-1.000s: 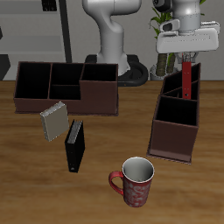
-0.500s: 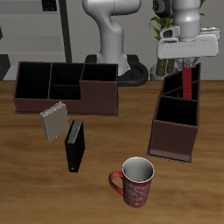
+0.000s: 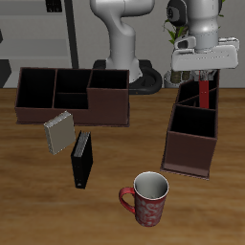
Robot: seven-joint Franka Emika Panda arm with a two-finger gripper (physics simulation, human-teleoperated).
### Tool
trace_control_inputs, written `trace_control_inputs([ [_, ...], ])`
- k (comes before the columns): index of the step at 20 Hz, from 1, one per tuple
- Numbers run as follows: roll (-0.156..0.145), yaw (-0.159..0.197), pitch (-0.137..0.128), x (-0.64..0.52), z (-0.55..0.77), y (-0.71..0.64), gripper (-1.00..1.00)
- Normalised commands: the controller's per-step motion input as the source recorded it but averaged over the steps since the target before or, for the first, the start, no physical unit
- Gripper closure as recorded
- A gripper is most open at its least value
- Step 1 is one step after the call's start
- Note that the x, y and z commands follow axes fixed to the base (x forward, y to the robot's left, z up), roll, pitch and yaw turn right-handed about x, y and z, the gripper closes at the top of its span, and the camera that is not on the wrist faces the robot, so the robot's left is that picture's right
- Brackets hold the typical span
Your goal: Place the red book into the left desk caddy's back compartment
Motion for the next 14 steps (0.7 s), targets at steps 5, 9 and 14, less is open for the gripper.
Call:
trace_control_inputs([
  [5,0.007,0.003,0.03,0.08,-0.18,0.02,1.0],
  [9,0.003,0.0,0.032,0.06,-0.2,0.0,1.0],
  [14,-0.006,0.002,0.033,0.09,-0.19,0.0,1.0],
])
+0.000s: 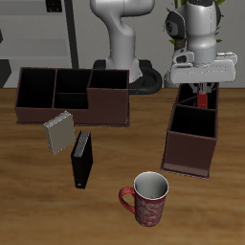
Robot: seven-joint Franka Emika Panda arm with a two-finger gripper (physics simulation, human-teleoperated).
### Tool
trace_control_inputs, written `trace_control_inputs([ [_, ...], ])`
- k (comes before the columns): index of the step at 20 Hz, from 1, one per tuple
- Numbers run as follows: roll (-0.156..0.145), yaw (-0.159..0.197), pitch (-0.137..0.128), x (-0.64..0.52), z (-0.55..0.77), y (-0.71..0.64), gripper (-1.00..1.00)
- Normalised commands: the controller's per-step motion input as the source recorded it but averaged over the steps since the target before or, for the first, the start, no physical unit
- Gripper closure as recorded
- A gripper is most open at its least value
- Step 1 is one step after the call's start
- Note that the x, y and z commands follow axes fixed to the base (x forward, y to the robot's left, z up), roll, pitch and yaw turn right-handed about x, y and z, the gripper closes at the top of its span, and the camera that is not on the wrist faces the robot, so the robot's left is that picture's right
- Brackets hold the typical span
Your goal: Place the red book into the left desk caddy's back compartment
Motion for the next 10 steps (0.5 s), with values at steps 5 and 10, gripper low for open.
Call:
trace_control_inputs([
  [5,0.001,0.004,0.039,0.09,-0.17,0.04,1.0],
  [10,0.0,0.013,0.065,0.06,-0.21,0.08,1.0],
])
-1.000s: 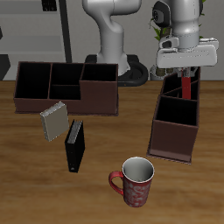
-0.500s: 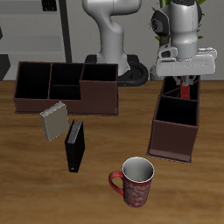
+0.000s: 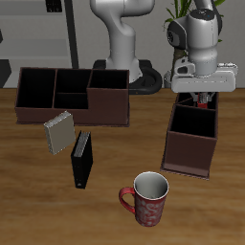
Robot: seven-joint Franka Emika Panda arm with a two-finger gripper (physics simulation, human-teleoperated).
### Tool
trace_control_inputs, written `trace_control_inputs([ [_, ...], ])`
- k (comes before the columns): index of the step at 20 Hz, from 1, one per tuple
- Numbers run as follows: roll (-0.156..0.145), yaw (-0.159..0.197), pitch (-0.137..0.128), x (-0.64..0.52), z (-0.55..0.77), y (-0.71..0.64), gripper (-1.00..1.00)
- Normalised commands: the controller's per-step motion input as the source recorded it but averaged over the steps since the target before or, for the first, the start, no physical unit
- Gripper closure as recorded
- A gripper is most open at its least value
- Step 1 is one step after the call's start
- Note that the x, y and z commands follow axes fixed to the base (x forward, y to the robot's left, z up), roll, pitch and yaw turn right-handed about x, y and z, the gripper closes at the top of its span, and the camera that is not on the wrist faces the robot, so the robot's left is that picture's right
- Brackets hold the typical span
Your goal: Place the red book into the left desk caddy's back compartment
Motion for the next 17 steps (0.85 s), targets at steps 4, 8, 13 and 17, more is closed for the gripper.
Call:
trace_control_inputs([
  [4,0.011,-0.003,0.046,0.03,-0.07,0.03,-1.0],
  [8,0.015,0.005,0.01,0.04,0.04,-0.03,-1.0],
  [13,0.003,0.001,-0.003,0.03,0.06,-0.03,-1.0],
  [17,0.0,-0.003,-0.026,-0.1,0.17,-0.13,-1.0],
])
